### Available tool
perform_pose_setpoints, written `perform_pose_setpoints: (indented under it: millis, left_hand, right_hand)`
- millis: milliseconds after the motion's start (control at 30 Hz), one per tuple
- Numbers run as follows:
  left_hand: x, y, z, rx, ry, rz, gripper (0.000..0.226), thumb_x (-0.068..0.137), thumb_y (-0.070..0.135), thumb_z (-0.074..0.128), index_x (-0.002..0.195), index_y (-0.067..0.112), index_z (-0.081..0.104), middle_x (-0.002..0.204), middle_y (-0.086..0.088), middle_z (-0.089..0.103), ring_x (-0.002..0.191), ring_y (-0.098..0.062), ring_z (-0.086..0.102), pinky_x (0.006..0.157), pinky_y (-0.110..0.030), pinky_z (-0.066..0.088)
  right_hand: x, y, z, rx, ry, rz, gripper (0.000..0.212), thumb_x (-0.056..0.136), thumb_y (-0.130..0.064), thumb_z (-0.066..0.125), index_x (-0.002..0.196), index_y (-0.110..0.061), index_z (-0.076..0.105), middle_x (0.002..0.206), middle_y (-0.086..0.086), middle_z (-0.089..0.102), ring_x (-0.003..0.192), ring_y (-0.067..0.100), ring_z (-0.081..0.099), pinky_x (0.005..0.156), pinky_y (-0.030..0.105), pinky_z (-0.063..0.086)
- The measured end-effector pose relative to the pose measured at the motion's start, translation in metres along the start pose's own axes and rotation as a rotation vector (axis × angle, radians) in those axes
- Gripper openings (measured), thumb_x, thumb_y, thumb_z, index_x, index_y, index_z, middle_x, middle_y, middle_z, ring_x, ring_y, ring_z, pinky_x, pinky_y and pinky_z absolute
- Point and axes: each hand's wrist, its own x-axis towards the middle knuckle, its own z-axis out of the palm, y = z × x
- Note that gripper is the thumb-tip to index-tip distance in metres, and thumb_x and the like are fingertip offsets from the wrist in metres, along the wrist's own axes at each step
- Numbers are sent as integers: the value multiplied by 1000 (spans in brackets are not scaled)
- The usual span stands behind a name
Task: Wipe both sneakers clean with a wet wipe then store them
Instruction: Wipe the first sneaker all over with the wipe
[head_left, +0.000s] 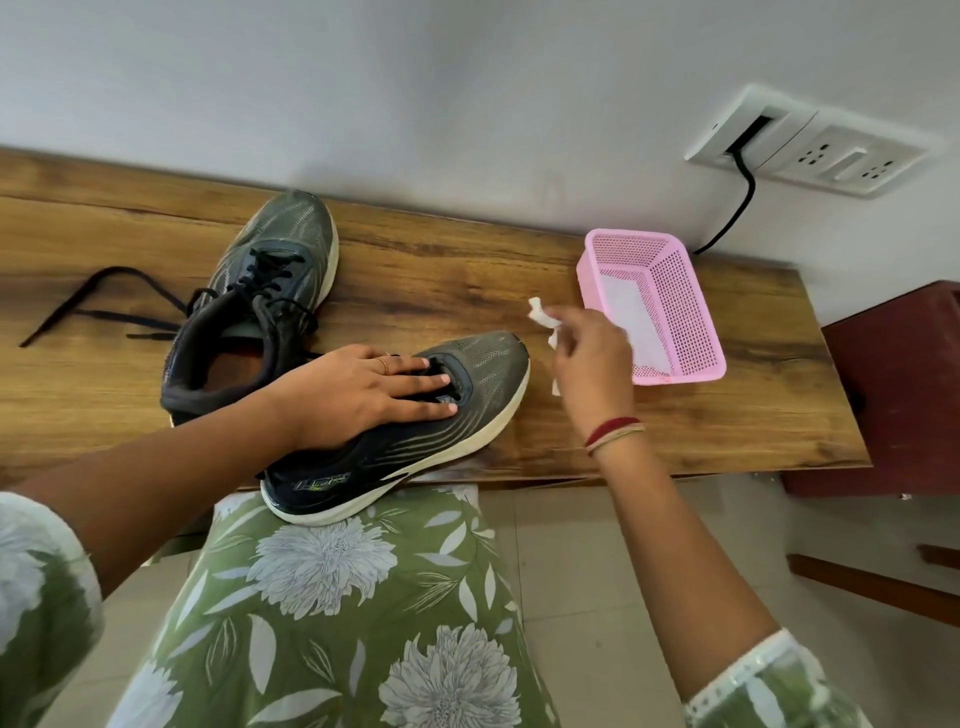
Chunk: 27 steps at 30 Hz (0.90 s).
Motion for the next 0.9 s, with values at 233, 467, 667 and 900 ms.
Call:
perform_pose_setpoints:
  millis: [233,467,667,900]
  left_hand:
    - [1,2,-3,10,15,-13,57,90,22,25,145,36,25,144,4,45,129,-18,47,89,-30,46]
    - [2,4,-4,8,-6,-17,59,90,23,17,147,38,23,149,6,34,135,-18,40,95,-32,42]
    - [3,2,-6,12,8,-16,59,90,23,19,146,38,27,148,6,37,133,-18,42,94,-32,44]
    - [2,2,-8,29,10,-8,55,89,22,28,140,34,42,139,4,51,123,-19,53,87,-31,49]
  right_hand:
    - [-37,-4,33,-197,-50,-291,26,75,8,62,97,-6,66,94,12,69,76,30,66,61,32,53]
    - [-65,-1,42,-129,-180,-401,27,86,-1,60,112,-5,64,116,14,65,114,24,59,100,29,40]
    - [-59,-8,42,36,-244,-158,48,100,-37,32,136,-8,46,145,8,41,139,17,28,113,28,20]
    - [-47,3,41,-194,-287,-217,59,98,-43,17,142,-8,34,149,11,33,141,20,24,117,35,8]
